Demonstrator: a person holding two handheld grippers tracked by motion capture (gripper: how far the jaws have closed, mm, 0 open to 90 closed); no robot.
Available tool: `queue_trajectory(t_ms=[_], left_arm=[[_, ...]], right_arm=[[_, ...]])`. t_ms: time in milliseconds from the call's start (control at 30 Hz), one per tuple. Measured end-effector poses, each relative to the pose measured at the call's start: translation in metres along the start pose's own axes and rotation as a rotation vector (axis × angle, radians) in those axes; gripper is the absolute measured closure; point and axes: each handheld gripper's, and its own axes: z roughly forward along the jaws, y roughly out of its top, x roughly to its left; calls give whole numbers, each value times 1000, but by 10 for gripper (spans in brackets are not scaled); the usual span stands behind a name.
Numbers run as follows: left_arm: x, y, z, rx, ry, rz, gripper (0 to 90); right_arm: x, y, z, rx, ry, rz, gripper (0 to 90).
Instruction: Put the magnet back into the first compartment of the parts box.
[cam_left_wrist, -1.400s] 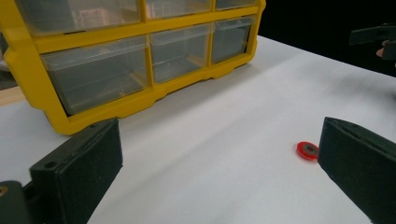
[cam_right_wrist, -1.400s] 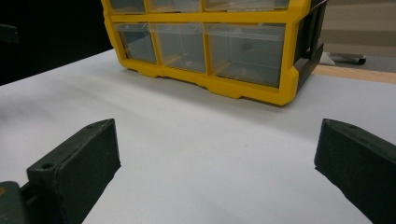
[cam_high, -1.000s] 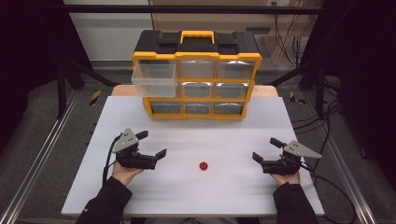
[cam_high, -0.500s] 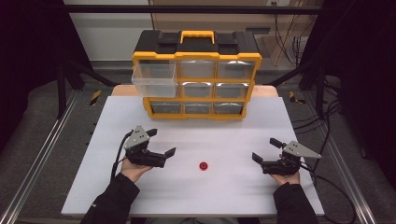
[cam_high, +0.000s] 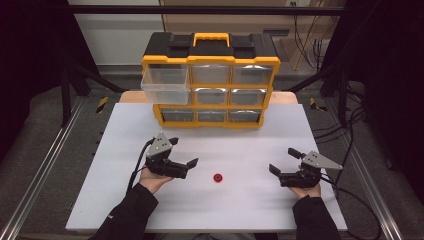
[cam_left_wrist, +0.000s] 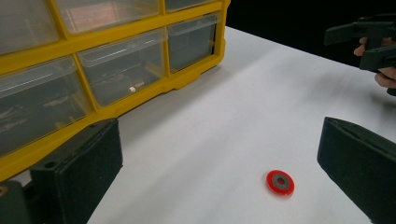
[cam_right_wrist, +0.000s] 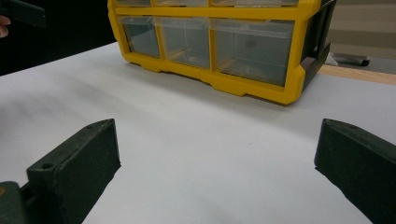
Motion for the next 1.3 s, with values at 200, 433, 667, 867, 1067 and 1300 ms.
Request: queue_trajectory(t_ms=[200, 433, 667, 867, 1067, 1300], left_arm=[[-4, 2, 8, 12, -9, 4, 0], [-9, 4, 17, 31, -27, 13, 0], [-17, 7, 27, 46, -40, 28, 0], [-23, 8, 38, 64, -55, 30, 0], [-30, 9, 50, 83, -72, 38, 0], [-33, 4, 62, 123, -87, 42, 0]], right_arm=[[0, 0, 1, 3, 0, 0, 4], [0, 0, 1, 4, 3, 3, 4], [1, 0, 1, 8, 5, 1, 4], [1, 0, 1, 8, 8, 6, 4], [1, 0, 1, 7, 8, 1, 4], [1, 0, 1, 7, 7, 5, 4]])
